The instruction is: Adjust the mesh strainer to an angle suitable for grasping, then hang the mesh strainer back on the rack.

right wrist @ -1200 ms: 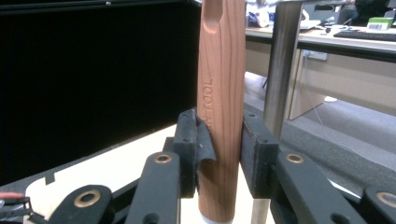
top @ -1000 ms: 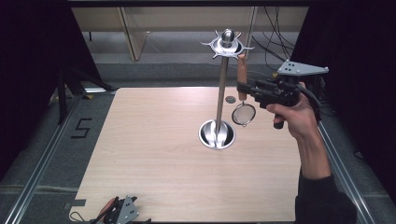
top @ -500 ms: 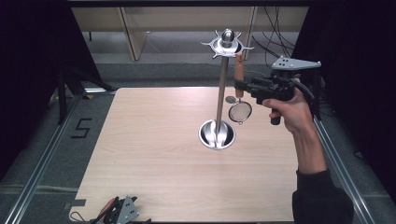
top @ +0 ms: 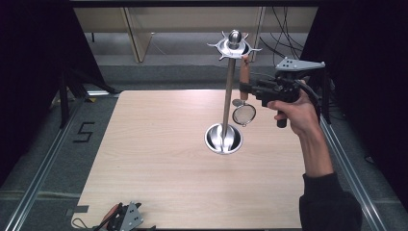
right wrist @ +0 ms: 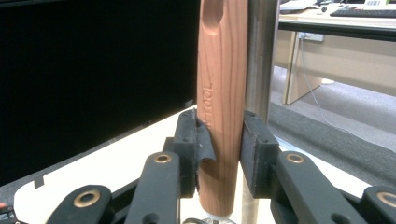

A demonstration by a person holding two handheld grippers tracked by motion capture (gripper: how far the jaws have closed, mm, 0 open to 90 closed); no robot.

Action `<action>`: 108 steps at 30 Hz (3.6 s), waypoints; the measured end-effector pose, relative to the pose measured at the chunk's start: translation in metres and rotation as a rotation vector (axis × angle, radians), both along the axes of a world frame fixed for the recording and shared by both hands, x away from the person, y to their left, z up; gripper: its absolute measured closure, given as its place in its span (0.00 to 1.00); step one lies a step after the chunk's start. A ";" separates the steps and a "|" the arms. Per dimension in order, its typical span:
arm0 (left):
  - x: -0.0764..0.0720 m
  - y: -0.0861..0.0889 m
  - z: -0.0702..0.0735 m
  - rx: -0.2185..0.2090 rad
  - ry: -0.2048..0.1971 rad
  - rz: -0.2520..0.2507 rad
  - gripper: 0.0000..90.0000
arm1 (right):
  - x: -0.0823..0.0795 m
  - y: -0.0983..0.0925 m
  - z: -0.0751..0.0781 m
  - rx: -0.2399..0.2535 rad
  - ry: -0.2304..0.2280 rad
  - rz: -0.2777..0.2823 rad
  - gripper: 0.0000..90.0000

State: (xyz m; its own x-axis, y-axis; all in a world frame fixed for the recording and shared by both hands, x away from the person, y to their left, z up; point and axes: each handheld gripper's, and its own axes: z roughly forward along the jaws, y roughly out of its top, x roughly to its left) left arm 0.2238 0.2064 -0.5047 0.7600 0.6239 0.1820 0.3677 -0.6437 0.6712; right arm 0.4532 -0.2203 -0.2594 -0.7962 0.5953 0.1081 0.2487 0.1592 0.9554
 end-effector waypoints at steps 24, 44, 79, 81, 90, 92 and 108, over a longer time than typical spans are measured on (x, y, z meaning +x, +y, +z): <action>0.000 0.000 -0.001 0.003 0.004 0.000 0.18 | -0.012 -0.010 -0.011 -0.051 0.006 -0.032 0.71; 0.000 0.000 0.000 0.009 0.001 0.002 0.19 | -0.054 -0.006 -0.032 -0.124 -0.082 -0.078 0.63; 0.001 -0.001 0.001 -0.002 0.003 0.009 0.19 | -0.068 0.020 -0.103 -0.210 0.016 0.029 0.53; 0.001 -0.001 0.002 0.008 0.007 0.000 0.19 | -0.067 0.021 -0.108 -0.233 0.014 0.047 0.52; 0.001 -0.001 0.002 0.006 0.002 -0.001 0.19 | -0.068 0.032 -0.130 -0.275 0.068 0.062 0.51; 0.000 -0.001 0.003 0.003 0.003 -0.002 0.19 | -0.069 0.034 -0.134 -0.282 0.082 0.069 0.50; -0.001 -0.001 0.002 -0.007 -0.005 0.003 0.19 | -0.072 0.037 -0.155 -0.295 0.138 0.082 0.47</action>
State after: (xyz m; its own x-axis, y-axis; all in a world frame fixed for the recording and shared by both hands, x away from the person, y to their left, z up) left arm 0.2232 0.2052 -0.5028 0.7571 0.6276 0.1812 0.3665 -0.6377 0.6775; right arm 0.3815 -0.1829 -0.4145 -0.8324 0.5518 0.0505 0.3475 0.4488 0.8233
